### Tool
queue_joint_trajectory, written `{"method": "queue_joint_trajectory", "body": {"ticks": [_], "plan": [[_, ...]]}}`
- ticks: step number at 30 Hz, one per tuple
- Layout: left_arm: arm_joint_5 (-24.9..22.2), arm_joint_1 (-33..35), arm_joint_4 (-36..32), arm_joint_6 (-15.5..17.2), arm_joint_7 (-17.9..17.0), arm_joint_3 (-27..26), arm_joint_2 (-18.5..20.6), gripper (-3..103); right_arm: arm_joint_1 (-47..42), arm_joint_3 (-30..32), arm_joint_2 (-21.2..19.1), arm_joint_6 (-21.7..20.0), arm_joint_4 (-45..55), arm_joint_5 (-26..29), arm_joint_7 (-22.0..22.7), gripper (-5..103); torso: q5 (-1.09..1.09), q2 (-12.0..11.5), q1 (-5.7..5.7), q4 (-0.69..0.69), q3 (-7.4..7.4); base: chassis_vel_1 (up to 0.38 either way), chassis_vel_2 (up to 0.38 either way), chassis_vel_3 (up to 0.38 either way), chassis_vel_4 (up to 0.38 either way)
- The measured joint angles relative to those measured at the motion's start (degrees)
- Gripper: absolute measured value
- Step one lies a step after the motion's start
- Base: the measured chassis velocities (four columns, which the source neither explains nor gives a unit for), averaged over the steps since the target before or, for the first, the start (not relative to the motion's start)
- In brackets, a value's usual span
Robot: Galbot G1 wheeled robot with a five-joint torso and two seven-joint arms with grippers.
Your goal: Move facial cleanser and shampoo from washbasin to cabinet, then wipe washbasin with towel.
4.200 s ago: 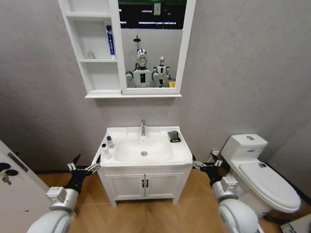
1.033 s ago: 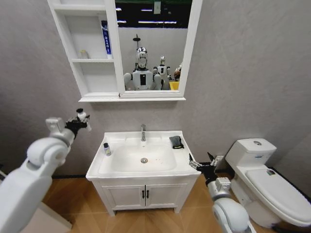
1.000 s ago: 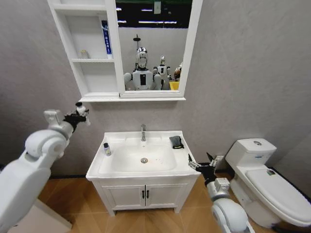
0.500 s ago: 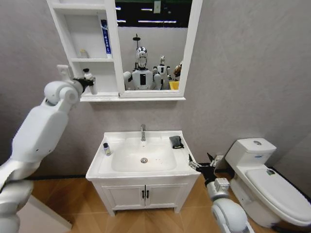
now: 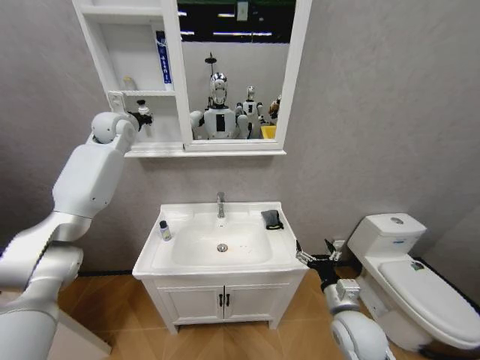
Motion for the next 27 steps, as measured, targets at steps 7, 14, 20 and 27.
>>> {"method": "queue_joint_trajectory", "body": {"ticks": [7,14,20,27], "plan": [[1.86,-2.43,5.08,0.01,0.55,-0.34,-2.07,33,-0.43,-0.02,0.32,0.58,0.01,-0.09,-0.01,100,0.01,0.00,0.00,0.00,0.00,0.000,0.000,0.000,0.000],[4.92,-3.21,8.32,-0.65,1.66,-1.63,-3.96,33,-0.69,0.22,0.47,0.69,0.28,0.01,-0.02,100,0.00,0.00,0.00,-0.01,0.00,0.000,0.000,0.000,0.000],[5.92,-2.89,10.03,-1.29,1.63,-2.38,-4.49,33,-0.69,0.31,0.45,0.92,0.31,0.16,-0.08,100,-0.01,0.00,0.00,0.00,0.00,0.000,0.000,0.000,0.000],[6.25,-2.79,10.46,-1.48,1.42,-2.56,-4.33,33,-0.58,0.19,0.44,1.26,0.11,0.17,-0.31,100,0.00,0.00,0.00,0.00,0.00,0.000,0.000,0.000,0.000]]}}
